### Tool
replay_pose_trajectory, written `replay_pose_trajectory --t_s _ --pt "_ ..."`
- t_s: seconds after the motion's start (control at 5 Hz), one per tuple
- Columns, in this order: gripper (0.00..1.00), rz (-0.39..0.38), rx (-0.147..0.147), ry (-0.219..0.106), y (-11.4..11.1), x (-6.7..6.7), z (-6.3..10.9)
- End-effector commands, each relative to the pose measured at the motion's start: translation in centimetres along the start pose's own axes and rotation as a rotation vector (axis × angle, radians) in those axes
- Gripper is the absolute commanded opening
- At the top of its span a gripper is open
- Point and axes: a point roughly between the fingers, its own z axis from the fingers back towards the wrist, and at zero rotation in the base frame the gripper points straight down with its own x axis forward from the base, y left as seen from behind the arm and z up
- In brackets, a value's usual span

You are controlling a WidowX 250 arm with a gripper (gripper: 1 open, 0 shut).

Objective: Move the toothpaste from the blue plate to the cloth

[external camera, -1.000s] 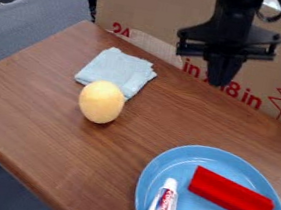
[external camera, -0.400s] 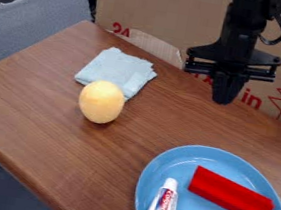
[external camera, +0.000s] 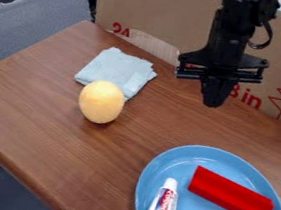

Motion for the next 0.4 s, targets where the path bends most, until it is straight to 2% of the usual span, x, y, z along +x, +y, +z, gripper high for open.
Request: replay_pose_trajectory --t_s 0.0,0.2 --pt "0.00 0.039 -0.011 -0.028 -0.1 0.8 -0.4" --pt "0.00 0.022 0.003 -0.014 -0.8 0.0 -2.0"
